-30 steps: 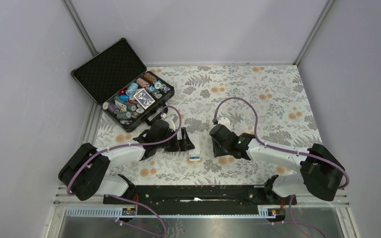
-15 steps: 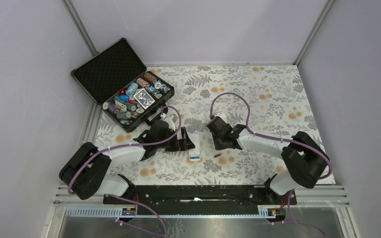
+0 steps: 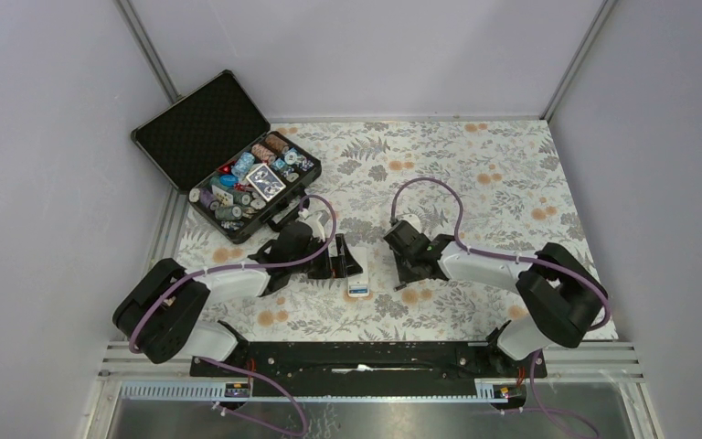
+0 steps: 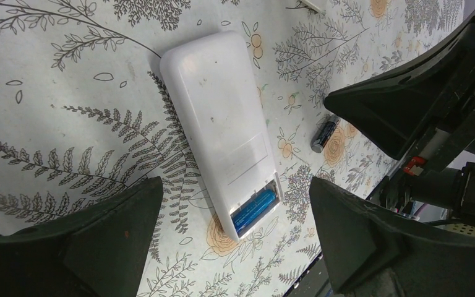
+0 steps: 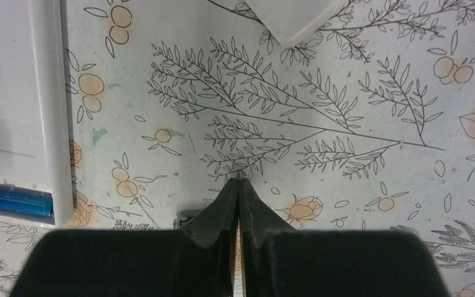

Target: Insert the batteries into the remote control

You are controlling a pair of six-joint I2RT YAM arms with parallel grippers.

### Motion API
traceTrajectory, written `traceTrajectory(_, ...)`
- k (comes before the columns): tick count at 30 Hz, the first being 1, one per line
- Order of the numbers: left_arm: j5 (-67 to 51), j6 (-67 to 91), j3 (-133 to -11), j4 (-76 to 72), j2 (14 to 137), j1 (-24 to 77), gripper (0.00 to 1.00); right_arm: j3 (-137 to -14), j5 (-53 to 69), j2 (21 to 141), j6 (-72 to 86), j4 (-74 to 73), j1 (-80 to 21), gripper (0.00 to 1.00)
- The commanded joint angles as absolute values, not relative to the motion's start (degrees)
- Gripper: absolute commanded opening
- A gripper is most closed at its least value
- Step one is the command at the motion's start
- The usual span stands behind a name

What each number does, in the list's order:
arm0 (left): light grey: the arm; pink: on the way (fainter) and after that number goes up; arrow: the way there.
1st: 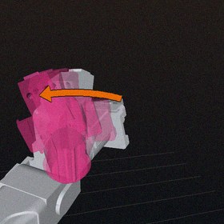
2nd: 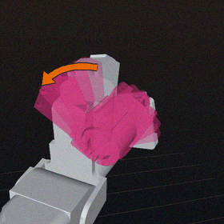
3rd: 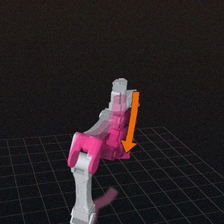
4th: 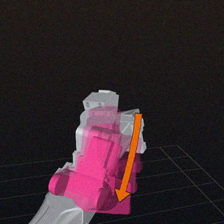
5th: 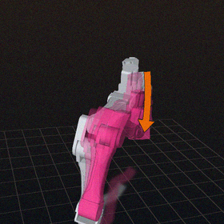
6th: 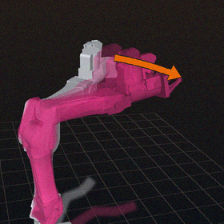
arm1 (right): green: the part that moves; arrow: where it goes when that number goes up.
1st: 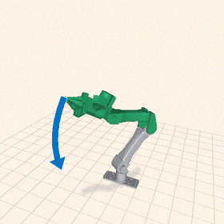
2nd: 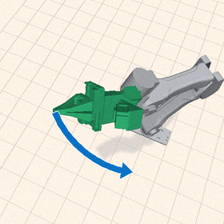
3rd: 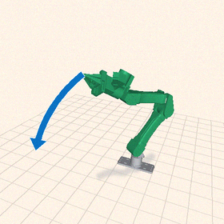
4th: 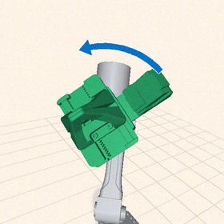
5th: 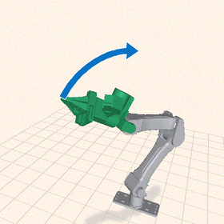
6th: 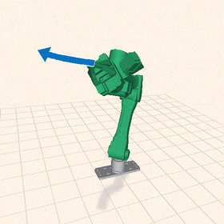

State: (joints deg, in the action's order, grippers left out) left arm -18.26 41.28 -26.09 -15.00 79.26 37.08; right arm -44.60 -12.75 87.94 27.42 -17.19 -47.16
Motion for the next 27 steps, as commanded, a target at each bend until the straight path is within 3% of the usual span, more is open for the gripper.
traceTrajectory(1,-19.36,41.17,-26.28,-15.50,80.46,37.35,0.99,-40.79,-9.76,86.50,30.21,-19.10,-46.85,0.06)
traceTrajectory(19,-20.64,41.48,-26.54,-16.08,81.38,37.34,0.99,-34.97,-4.15,73.99,34.38,-19.19,-47.37,0.01)
traceTrajectory(22,-20.64,41.50,-26.47,-16.08,81.39,37.35,0.99,-35.31,-5.42,71.27,33.83,-19.60,-47.36,0.09)
traceTrajectory(27,-20.55,41.48,-26.11,-16.08,80.89,37.31,0.99,-36.41,-4.84,69.23,30.17,-20.47,-47.37,0.31)
